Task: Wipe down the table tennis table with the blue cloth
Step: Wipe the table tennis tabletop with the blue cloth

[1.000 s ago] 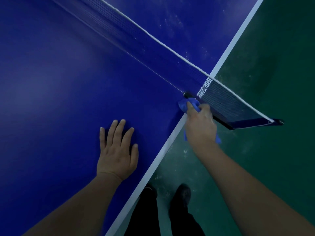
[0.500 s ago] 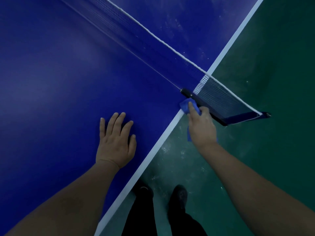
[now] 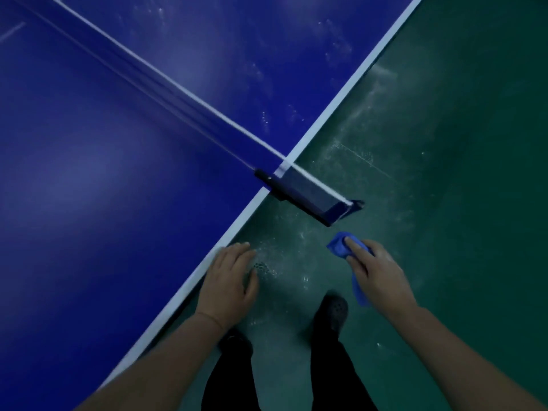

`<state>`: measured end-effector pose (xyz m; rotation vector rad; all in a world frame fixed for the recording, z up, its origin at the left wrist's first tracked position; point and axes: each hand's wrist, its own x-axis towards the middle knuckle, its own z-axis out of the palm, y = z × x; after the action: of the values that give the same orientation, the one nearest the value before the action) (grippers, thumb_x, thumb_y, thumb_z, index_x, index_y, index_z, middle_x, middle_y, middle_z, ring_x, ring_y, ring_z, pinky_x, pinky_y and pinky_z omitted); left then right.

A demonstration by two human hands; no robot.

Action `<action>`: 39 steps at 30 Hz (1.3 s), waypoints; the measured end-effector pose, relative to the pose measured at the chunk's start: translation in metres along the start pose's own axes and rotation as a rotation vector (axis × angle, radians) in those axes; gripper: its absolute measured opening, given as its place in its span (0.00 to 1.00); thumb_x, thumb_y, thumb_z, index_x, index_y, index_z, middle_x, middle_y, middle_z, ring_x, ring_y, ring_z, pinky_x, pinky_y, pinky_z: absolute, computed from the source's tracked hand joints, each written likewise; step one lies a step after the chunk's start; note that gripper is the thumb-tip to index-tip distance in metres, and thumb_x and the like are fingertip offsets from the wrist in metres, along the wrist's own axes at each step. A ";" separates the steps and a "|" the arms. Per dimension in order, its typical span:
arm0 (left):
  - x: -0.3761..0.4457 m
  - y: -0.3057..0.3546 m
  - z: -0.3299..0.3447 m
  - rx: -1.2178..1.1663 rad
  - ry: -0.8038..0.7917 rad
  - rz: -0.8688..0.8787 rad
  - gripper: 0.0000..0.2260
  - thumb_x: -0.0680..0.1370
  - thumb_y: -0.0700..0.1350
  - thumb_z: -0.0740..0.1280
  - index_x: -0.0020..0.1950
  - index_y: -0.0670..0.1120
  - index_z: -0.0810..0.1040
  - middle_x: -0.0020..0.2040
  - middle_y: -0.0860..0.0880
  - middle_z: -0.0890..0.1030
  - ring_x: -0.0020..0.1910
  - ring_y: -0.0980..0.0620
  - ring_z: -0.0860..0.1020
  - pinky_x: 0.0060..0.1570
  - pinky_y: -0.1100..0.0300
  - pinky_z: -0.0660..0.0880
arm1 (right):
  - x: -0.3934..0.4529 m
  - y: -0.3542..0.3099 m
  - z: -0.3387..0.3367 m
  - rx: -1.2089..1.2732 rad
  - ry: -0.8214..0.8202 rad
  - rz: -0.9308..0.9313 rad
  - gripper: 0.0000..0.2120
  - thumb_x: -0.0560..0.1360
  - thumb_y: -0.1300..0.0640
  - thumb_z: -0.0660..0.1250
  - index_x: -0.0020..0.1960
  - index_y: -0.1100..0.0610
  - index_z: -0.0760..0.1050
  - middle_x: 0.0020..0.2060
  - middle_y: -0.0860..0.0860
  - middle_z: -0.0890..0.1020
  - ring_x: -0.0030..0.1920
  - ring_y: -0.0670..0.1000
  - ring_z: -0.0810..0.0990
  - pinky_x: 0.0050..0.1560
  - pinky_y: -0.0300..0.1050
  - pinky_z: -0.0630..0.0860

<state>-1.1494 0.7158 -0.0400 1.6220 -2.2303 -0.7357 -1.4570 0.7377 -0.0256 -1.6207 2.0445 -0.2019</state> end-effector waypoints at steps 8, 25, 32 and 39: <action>0.033 0.171 0.063 -0.187 0.141 -0.112 0.15 0.78 0.46 0.63 0.60 0.41 0.80 0.60 0.47 0.79 0.60 0.52 0.76 0.64 0.55 0.72 | 0.002 0.100 -0.101 0.092 -0.020 -0.162 0.19 0.78 0.54 0.70 0.69 0.52 0.77 0.61 0.52 0.79 0.56 0.56 0.79 0.53 0.48 0.75; 0.210 0.266 0.082 -0.359 0.474 -0.416 0.15 0.78 0.47 0.64 0.62 0.44 0.80 0.63 0.49 0.78 0.63 0.51 0.75 0.67 0.53 0.70 | 0.229 0.082 -0.223 0.062 -0.061 -0.395 0.22 0.80 0.52 0.66 0.73 0.51 0.72 0.63 0.48 0.76 0.61 0.49 0.75 0.55 0.39 0.66; 0.252 0.247 0.080 -0.356 0.600 -0.743 0.14 0.77 0.44 0.66 0.62 0.44 0.80 0.67 0.47 0.76 0.68 0.46 0.72 0.72 0.41 0.64 | 0.324 0.021 -0.231 -0.015 -0.152 -0.563 0.23 0.80 0.51 0.66 0.73 0.54 0.71 0.64 0.52 0.77 0.64 0.54 0.75 0.62 0.49 0.71; 0.293 0.200 0.057 -0.192 0.784 -0.996 0.21 0.77 0.50 0.58 0.64 0.41 0.79 0.69 0.41 0.74 0.72 0.40 0.67 0.73 0.38 0.60 | 0.439 -0.108 -0.183 -0.049 -0.185 -0.967 0.22 0.81 0.52 0.65 0.72 0.60 0.72 0.65 0.59 0.77 0.65 0.60 0.74 0.63 0.54 0.71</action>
<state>-1.4327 0.5004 0.0048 2.3295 -0.7415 -0.3516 -1.5174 0.2590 0.0443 -2.4267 0.9969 -0.3142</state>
